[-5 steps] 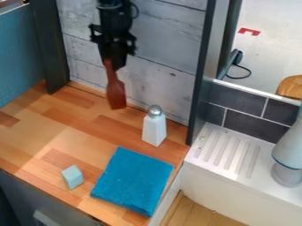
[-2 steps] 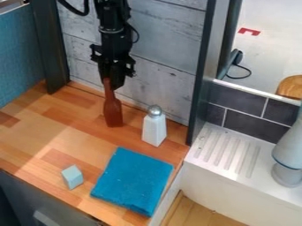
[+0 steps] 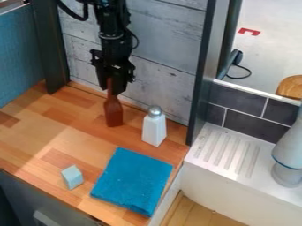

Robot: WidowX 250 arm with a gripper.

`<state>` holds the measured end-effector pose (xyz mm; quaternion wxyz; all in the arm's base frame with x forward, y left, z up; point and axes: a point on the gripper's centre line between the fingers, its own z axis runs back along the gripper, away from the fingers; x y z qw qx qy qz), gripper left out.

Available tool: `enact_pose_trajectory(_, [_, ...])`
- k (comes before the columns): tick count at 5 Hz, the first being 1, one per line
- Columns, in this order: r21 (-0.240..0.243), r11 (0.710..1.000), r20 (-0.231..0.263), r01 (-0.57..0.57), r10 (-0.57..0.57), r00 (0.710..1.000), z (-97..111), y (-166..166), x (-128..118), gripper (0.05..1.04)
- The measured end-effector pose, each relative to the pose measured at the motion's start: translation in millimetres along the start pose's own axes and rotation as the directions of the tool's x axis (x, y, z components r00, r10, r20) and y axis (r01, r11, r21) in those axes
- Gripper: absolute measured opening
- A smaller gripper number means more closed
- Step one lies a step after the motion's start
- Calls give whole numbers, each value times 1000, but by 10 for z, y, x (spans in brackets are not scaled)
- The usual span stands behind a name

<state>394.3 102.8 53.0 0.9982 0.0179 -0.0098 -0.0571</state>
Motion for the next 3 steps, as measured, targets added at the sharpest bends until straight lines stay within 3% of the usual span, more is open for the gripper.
enact_pose_trajectory(1, [2, 1000, -7, 7, -7, 1000, -23, -4, -28, 934])
enact_pose_trajectory(2, [-2, 1000, 35, 1, -1, 999, 206, -23, -15, 1006])
enact_pose_trajectory(3, [-20, 1000, 121, -15, 18, 992, 721, -84, -62, 1001])
